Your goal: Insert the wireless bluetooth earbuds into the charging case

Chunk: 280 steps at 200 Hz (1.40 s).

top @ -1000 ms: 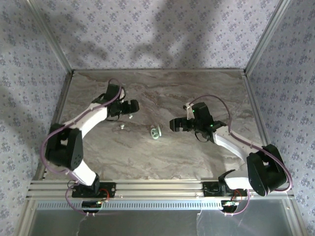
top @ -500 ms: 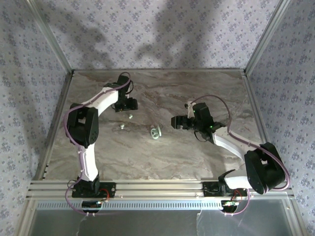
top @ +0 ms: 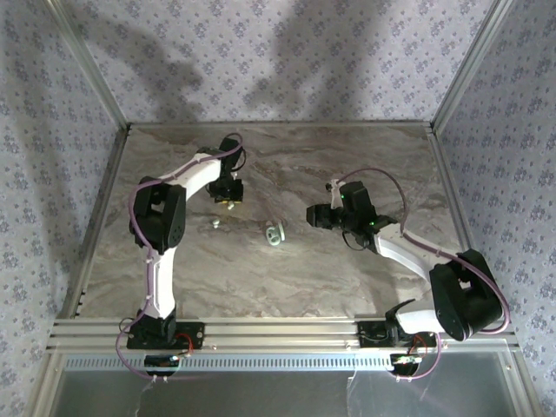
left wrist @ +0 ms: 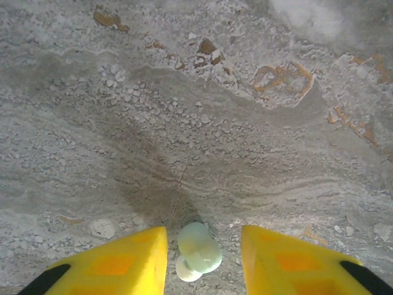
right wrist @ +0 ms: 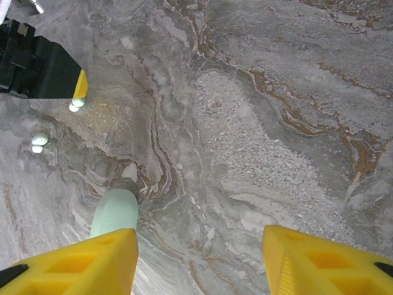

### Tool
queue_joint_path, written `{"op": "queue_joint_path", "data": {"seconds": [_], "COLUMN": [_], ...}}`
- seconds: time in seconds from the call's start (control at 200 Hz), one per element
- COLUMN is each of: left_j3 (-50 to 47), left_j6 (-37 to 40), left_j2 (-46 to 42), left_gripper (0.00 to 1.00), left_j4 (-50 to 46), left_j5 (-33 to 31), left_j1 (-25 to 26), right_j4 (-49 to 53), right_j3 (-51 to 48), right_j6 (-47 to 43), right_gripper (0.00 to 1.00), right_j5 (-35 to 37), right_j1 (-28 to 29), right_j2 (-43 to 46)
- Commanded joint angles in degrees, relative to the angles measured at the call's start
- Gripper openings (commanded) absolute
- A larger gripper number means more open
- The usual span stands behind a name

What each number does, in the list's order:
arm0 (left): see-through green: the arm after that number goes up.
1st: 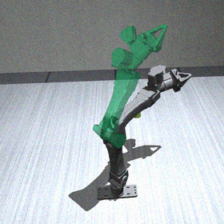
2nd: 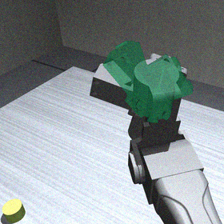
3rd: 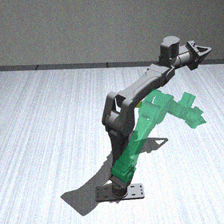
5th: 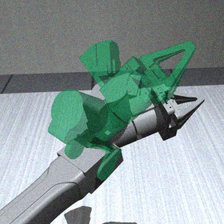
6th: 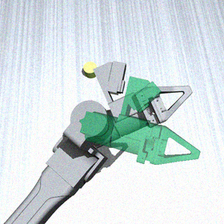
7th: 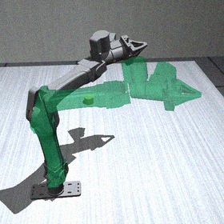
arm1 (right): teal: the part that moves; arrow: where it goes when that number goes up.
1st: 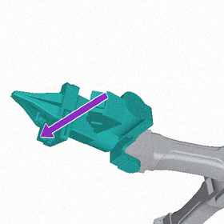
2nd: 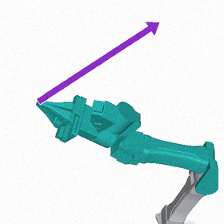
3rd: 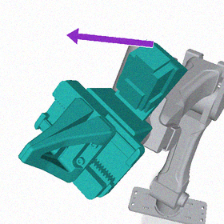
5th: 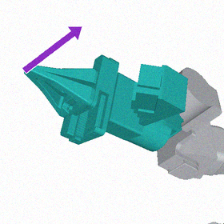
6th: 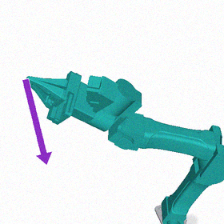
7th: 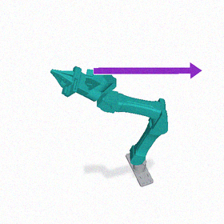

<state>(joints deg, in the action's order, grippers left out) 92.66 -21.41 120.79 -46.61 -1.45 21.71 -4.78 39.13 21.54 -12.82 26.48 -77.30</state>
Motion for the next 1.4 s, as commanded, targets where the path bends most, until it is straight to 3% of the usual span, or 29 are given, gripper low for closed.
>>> {"op": "queue_joint_path", "data": {"seconds": [0.0,0.215,0.565,0.919,1.394], "left_j3": [1.9,2.5,2.1,1.7,-7.5], "left_j6": [0.6,1.2,1.2,1.6,-0.6], "left_j2": [0.9,2.2,2.8,1.2,-8.4], "left_gripper": [0.33,0.28,0.29,0.16,0.17], "left_j4": [-2.0,-2.3,-2.7,-4.5,-4.2], "left_j5": [-1.4,-1.3,-1.4,-3.0,-5.9], "left_j1": [0.3,0.7,2.0,4.1,14.1], "right_j4": [0.2,0.3,0.7,1.4,1.5], "right_j3": [0.9,0.8,1.0,1.4,0.1], "right_j6": [-0.2,-0.1,-0.3,-0.4,0.2], "right_gripper": [0.55,0.52,0.53,0.53,0.53], "right_j5": [-0.5,-0.6,-0.3,0.2,0.4], "right_j1": [-0.5,-0.5,-0.4,-0.2,-1.4], "right_j2": [-0.5,0.2,0.2,0.8,4.6]}}
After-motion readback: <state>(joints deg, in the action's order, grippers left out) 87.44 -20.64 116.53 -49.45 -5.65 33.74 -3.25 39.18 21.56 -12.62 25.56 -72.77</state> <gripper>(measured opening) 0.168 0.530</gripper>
